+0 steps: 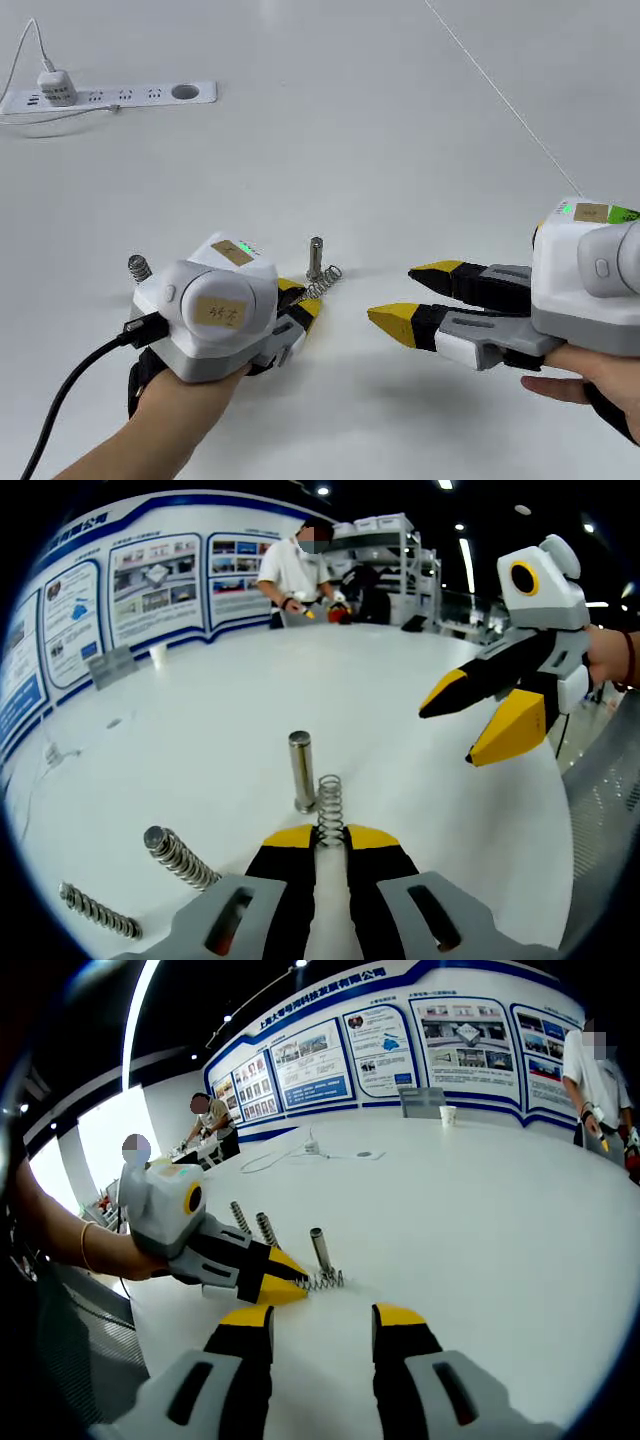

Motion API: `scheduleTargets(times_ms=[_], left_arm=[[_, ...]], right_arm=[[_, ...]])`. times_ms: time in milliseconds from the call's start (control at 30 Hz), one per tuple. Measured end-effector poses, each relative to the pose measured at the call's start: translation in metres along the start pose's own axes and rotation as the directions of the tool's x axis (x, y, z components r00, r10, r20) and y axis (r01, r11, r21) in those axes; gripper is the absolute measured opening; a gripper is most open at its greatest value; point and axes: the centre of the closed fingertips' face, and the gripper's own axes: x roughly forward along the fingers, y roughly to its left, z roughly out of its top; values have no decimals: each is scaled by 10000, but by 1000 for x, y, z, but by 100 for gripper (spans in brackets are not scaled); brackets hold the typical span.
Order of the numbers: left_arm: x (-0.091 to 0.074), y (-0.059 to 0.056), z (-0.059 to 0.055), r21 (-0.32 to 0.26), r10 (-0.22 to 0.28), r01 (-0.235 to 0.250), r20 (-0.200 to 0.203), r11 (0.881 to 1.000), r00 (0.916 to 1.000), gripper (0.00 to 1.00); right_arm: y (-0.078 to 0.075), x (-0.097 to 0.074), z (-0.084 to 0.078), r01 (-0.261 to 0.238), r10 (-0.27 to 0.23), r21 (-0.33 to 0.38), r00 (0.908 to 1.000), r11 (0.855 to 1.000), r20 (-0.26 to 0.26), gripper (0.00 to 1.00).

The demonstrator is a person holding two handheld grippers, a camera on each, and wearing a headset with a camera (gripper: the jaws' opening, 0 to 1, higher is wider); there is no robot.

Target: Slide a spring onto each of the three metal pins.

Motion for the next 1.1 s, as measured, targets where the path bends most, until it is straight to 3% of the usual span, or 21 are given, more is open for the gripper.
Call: scheduleTargets(times_ms=[267,600,867,1100], left_arm=[[-11,-4,3,219,-54,50,210,9997,9998,10],[-36,-8,28,102,-47,36,1142,9999,9934,10],[-56,-13,46,-229,-98,145,1939,9996,9810,10],[-71,-12,57,-516,32,100,2484,9986,9687,10]], right_arm=[[-2,-1,11,302,-328,632,9986,9975,412,40],[4,-3,33,64,-232,1476,9935,9890,1119,39],[13,-2,52,-422,26,2219,9844,9741,1760,38],[24,0,67,-1170,391,3238,9706,9389,2376,37]])
